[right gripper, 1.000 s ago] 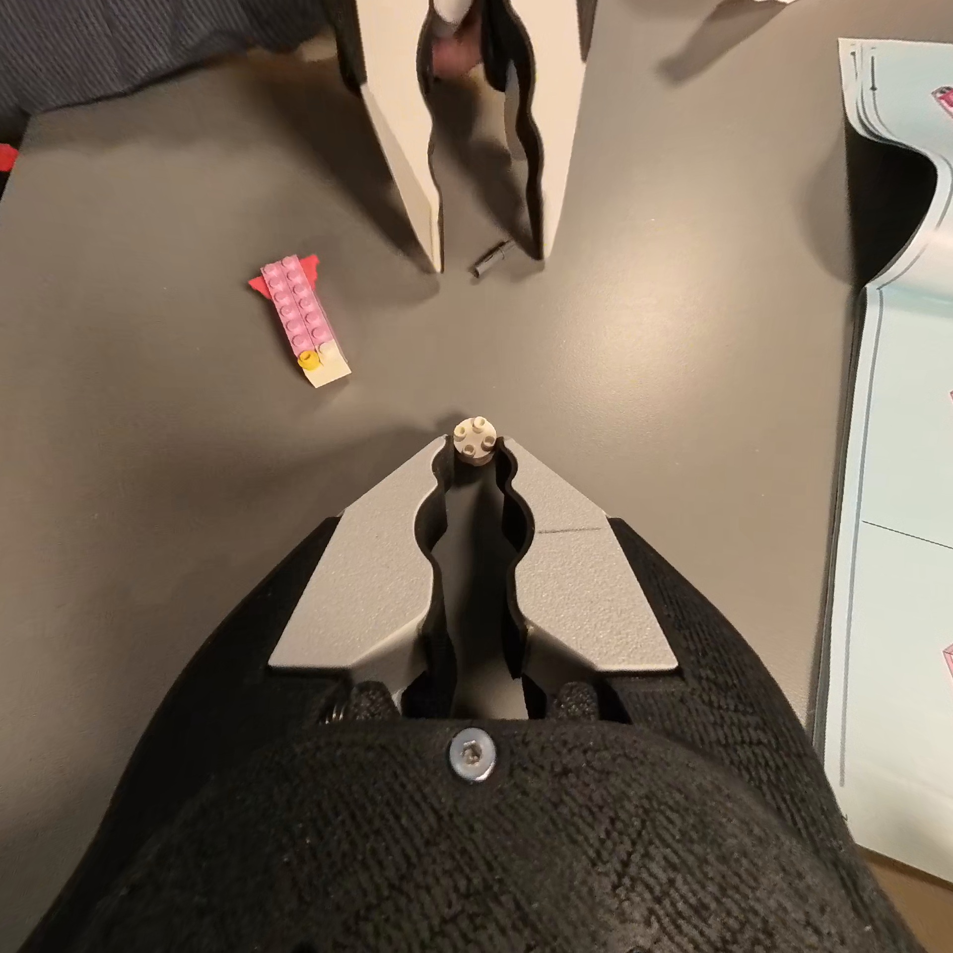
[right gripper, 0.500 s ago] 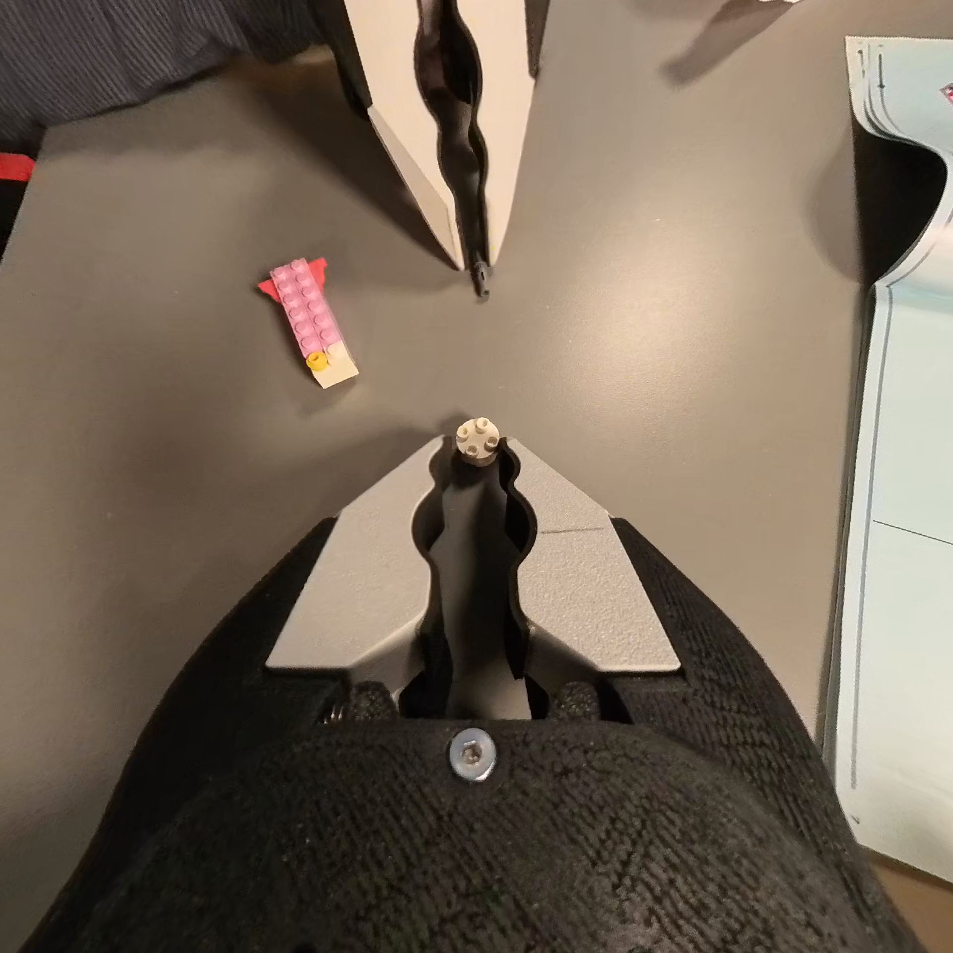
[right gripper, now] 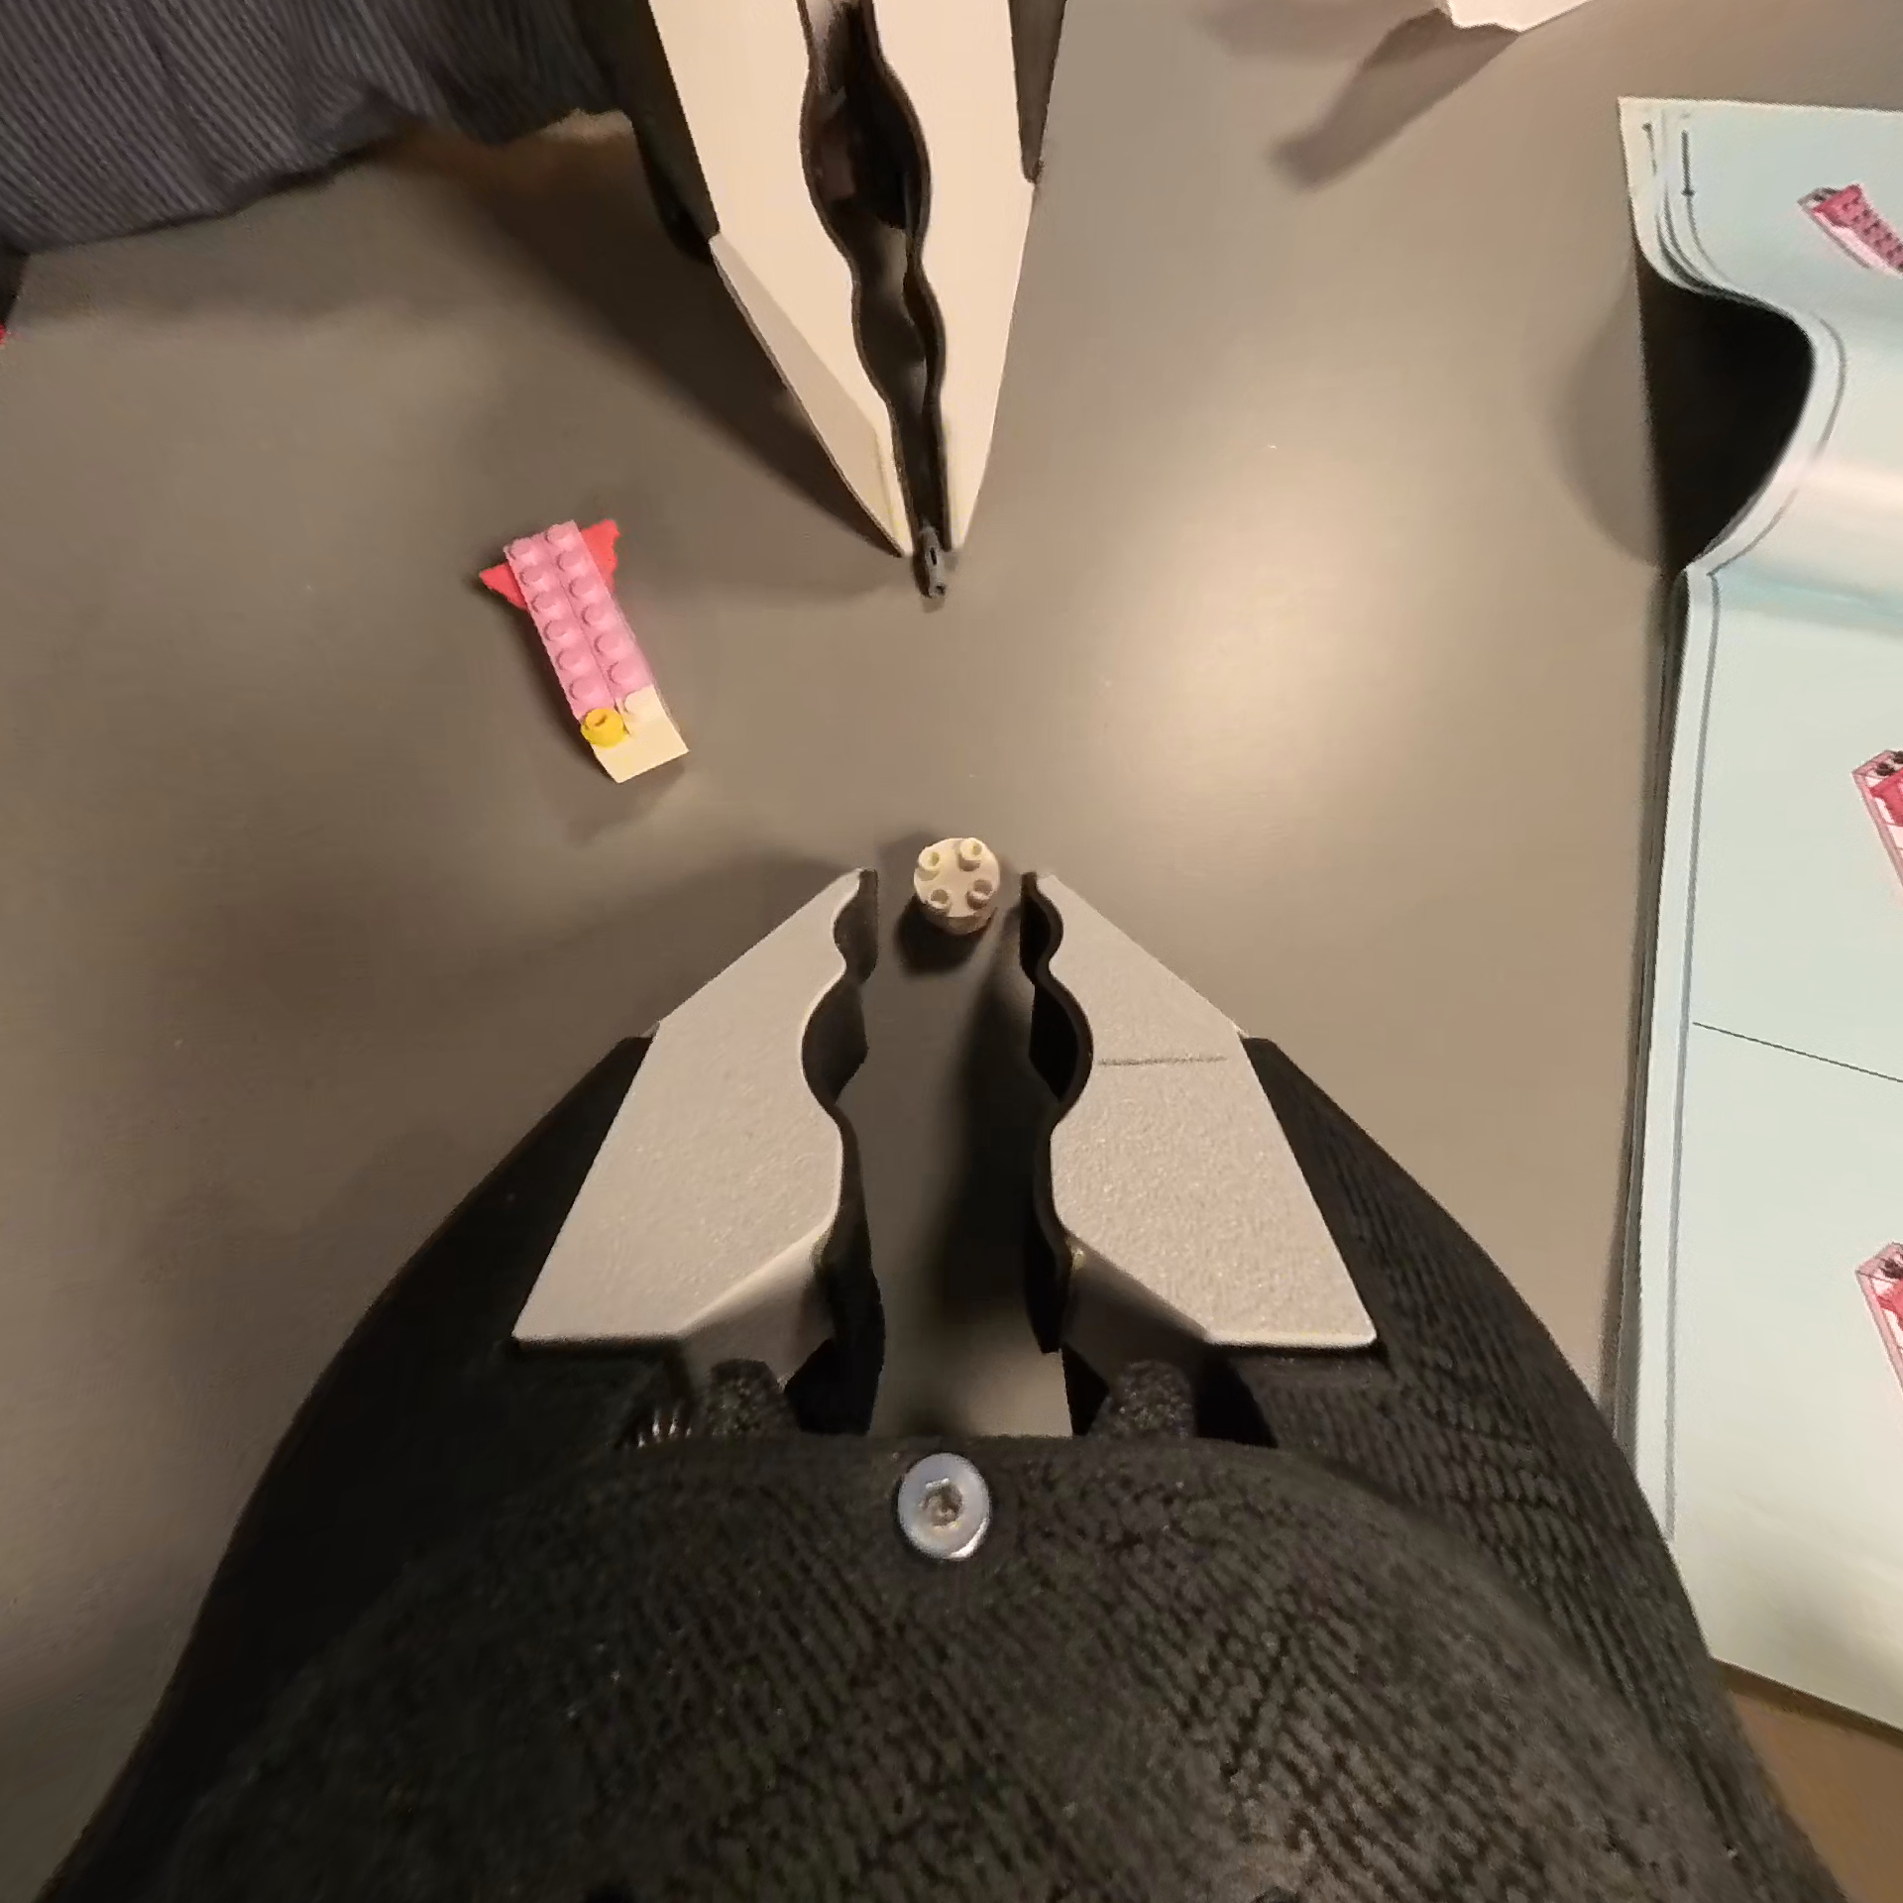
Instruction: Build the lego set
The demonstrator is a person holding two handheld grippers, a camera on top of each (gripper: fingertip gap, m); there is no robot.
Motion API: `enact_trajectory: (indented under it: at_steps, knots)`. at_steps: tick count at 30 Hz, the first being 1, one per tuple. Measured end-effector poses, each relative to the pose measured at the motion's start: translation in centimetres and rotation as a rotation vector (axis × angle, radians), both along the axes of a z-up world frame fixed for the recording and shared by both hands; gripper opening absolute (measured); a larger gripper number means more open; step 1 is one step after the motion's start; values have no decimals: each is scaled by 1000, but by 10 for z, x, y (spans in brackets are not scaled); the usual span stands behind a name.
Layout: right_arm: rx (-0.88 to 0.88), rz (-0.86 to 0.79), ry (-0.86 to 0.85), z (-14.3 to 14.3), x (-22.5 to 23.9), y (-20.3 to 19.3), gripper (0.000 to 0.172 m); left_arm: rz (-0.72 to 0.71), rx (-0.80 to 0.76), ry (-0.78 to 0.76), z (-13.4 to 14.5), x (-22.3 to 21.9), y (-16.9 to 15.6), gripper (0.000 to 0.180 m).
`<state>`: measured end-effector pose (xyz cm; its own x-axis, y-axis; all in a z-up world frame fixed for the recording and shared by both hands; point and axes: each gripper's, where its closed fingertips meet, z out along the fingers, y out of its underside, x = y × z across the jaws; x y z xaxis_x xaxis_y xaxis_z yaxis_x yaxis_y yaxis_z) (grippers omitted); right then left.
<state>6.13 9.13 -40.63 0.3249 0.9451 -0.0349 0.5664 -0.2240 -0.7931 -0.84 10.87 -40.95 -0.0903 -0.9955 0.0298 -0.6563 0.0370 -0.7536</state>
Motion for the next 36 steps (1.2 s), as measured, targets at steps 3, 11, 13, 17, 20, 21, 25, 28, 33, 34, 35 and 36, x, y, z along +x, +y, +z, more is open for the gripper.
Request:
enact_trajectory:
  at_steps: [3,11,13,17,20,21,25,28,33,34,35,36]
  knots:
    - [3,10,-10,-1,-1,-1,25,0,0,0,0,0,0,5]
    - [30,8,-19,-1,-2,1,14,-7,35,-8,1,4,-4,4]
    - [121,40,-11,5,-7,-1,14,-30,58,-44,6,8,-9,4]
    - [240,62,14,15,-21,-2,14,-36,102,-119,17,17,-12,4]
    - [285,70,51,22,-27,-2,14,-49,143,-127,20,21,-15,4]
    - [290,69,56,23,-27,-2,14,-51,152,-135,21,22,-16,3]
    - [315,68,64,26,-29,-2,14,-44,186,-193,35,30,-18,3]
    - [323,60,72,27,-30,-1,14,-28,214,-183,36,31,-16,3]
    - [329,53,73,28,-30,0,14,-16,219,-167,32,32,-14,3]
    - [331,52,70,28,-30,1,14,-17,216,-168,33,32,-15,3]
    - [333,52,69,27,-30,1,14,-17,211,-168,33,33,-16,3]
    - [332,51,68,27,-30,1,14,-20,208,-164,32,33,-17,3]
